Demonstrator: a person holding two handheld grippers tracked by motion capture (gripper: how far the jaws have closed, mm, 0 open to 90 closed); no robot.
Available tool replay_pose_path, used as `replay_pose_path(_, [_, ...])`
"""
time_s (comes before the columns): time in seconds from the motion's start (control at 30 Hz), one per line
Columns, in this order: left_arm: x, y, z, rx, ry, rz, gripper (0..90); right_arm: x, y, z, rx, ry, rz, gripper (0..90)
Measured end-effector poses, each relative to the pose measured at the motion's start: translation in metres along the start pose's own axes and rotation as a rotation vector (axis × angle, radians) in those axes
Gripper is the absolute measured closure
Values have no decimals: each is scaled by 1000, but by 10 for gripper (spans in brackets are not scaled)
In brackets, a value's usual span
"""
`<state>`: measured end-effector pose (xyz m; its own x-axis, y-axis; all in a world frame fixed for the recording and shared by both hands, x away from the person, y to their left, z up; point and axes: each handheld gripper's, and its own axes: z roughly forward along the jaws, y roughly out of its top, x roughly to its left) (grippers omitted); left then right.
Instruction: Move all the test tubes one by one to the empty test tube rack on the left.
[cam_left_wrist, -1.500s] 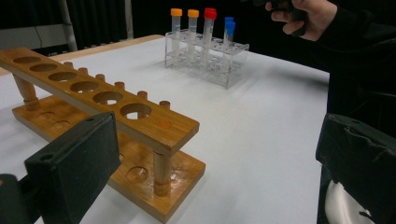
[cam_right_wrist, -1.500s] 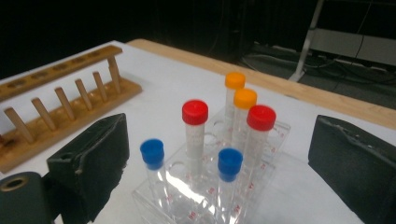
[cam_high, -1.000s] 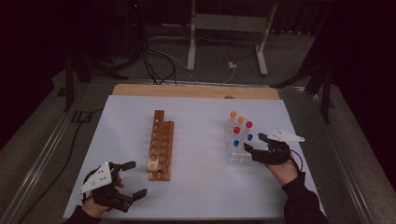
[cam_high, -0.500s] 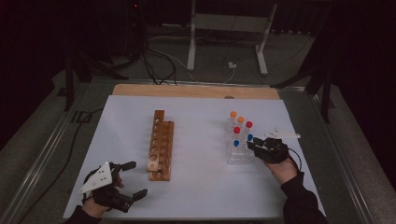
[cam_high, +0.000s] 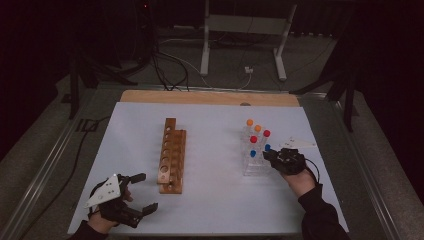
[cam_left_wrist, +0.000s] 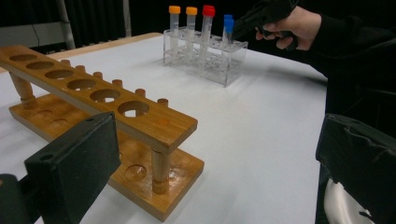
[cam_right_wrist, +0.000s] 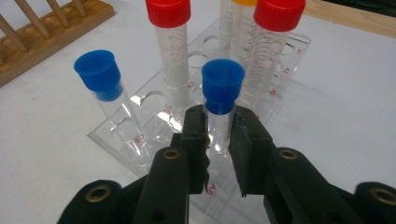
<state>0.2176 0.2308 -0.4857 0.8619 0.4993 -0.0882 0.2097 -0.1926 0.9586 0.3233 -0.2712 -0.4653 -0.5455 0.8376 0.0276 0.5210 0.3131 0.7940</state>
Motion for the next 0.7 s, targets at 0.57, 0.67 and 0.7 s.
replay_pose_path(0.57, [0,0,0,-5,3,-8,5,3,11,-22,-65,-13,-36,774])
replay_pose_path(0.67, [0,0,0,2,4,-8,5,4,14,-27,-78,-20,-50,774])
replay_pose_path(0.7, [0,0,0,6,2,-7,5,5,15,-29,-82,-23,-53,774])
